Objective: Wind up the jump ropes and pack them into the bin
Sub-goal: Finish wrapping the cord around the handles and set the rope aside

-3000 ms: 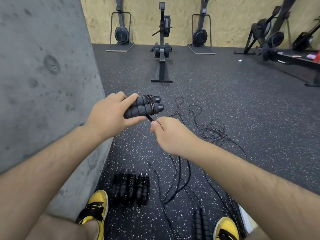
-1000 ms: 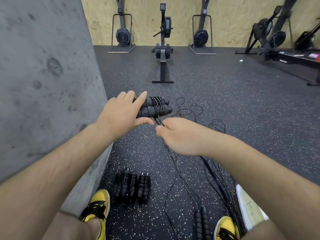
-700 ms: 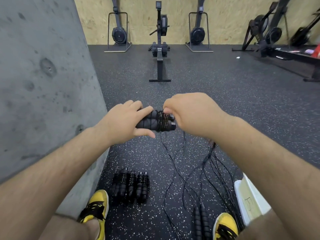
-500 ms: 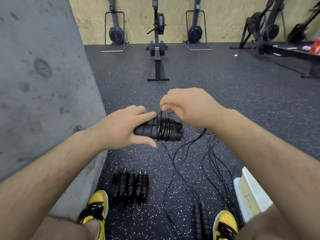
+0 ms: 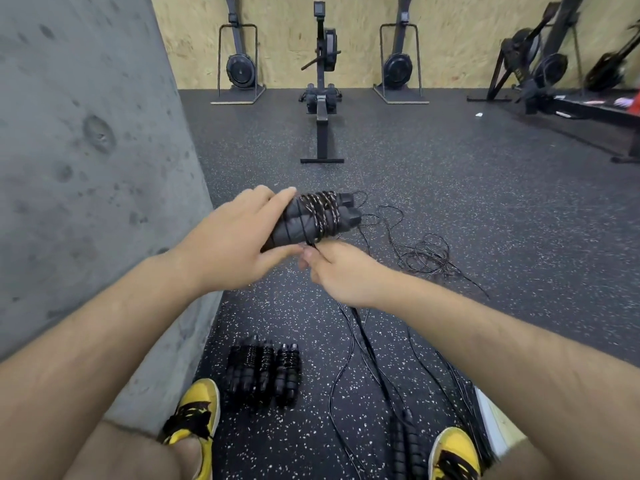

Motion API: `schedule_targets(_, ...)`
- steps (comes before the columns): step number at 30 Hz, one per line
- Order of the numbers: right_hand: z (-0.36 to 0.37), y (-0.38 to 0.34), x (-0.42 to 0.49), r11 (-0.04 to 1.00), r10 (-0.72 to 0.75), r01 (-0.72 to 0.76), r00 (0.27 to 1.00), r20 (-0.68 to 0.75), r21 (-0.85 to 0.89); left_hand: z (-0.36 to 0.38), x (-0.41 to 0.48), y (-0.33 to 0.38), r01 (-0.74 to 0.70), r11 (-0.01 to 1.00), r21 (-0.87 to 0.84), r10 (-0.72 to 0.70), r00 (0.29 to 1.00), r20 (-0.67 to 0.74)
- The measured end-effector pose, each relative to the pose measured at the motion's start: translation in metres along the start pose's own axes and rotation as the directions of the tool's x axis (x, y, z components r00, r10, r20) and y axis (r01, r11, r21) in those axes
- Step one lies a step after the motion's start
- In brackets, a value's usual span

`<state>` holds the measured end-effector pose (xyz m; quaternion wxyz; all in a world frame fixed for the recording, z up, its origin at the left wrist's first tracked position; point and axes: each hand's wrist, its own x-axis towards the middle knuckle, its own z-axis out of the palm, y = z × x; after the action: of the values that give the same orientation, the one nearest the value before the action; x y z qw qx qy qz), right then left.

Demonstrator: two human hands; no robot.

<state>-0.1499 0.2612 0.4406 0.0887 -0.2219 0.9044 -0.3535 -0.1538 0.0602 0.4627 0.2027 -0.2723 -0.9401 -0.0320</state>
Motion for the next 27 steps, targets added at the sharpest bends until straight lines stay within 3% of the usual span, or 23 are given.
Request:
schedule_targets(4,0.007,-0.01,-0.005,0.994,0.053,-0.053,0.999,-0.009,-0.093,0.009,0.003,-0.018,0.061,0.987,0.146,-0.06,0.998,-0.005)
schedule_targets(8,-0.001,-0.021,-0.017,0.966,0.042,-0.05,0.998,-0.038,-0.254,0.015,0.002,-0.033,0.085,0.979,0.183,-0.089,0.996,0.011)
schedule_targets(14,-0.026,-0.041,-0.038,0.785,-0.221,0.142,0.973,-0.059,-0.603,0.024,-0.002,-0.038,0.046,0.976,0.215,-0.059,0.997,0.054)
schedule_targets(19,-0.046,-0.032,-0.03,0.577,-0.468,0.224,0.879,-0.093,-0.786,0.024,-0.005,-0.027,-0.081,0.978,0.194,0.07,0.996,0.061)
schedule_targets(24,-0.064,-0.007,-0.008,0.593,-0.559,0.273,0.817,-0.143,-0.757,0.017,-0.007,-0.01,-0.202,0.976,0.077,0.196,0.978,0.076)
schedule_targets(27,-0.071,0.004,0.001,0.699,-0.488,0.267,0.856,-0.171,-0.663,0.011,-0.006,-0.001,-0.241,0.97,-0.014,0.242,0.968,0.069)
